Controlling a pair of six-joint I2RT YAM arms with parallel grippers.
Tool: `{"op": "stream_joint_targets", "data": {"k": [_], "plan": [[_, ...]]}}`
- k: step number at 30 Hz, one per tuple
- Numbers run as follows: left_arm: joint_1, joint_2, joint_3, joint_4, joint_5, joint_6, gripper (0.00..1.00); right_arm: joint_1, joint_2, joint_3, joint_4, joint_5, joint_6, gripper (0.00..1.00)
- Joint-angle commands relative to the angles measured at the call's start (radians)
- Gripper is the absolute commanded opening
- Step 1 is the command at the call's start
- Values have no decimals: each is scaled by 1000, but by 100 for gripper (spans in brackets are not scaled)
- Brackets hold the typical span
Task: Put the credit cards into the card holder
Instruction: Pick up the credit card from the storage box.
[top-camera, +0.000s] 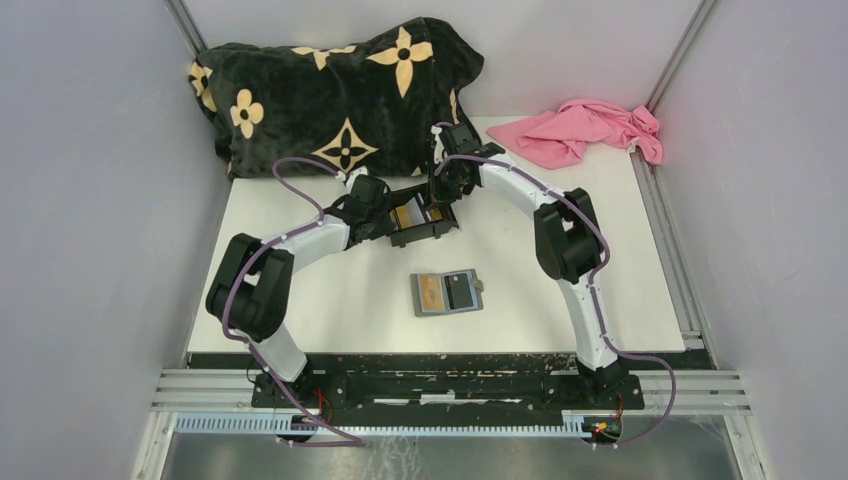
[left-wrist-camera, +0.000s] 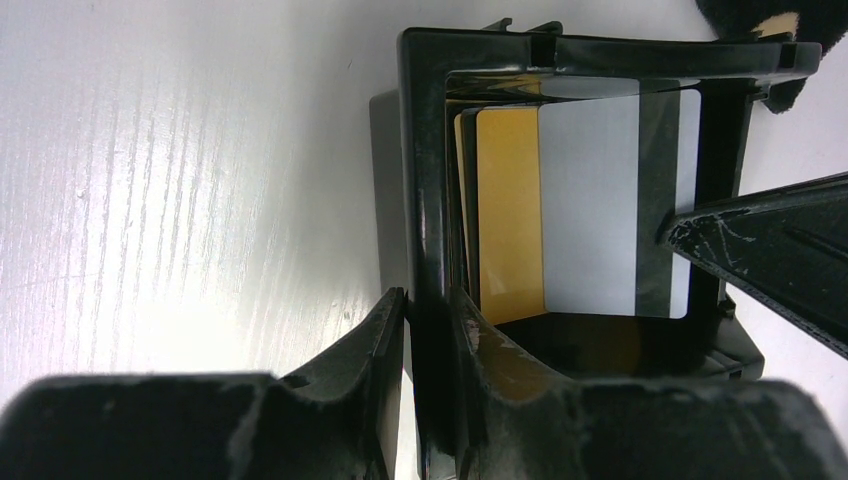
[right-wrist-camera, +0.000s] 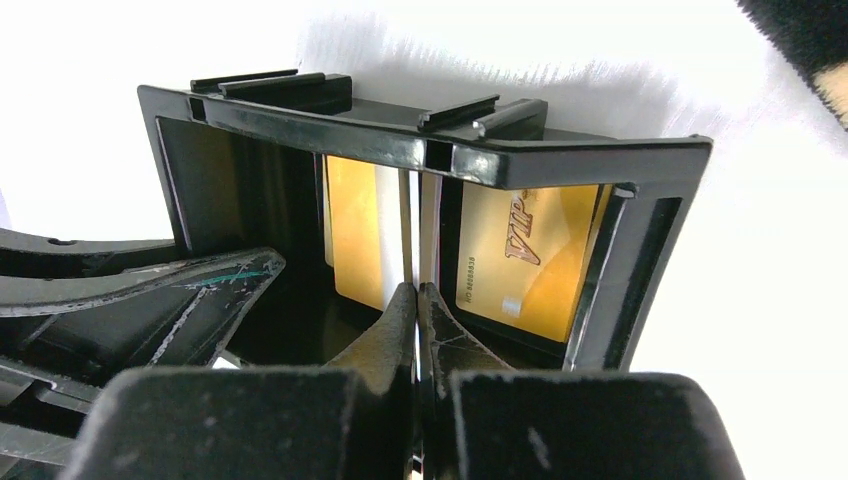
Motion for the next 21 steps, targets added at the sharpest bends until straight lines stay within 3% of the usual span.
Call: {"op": "stream_joint_targets", "data": {"k": [1, 13, 21], "plan": [[3, -31, -19, -18, 5, 41, 29, -19, -75, -12, 67, 1, 10, 1], [7, -94, -38, 1, 0, 46, 51, -25, -132, -44, 104, 0, 19, 1], [7, -162, -20, 16, -33, 64, 59, -25, -165, -48, 114, 3, 17, 1]]}}
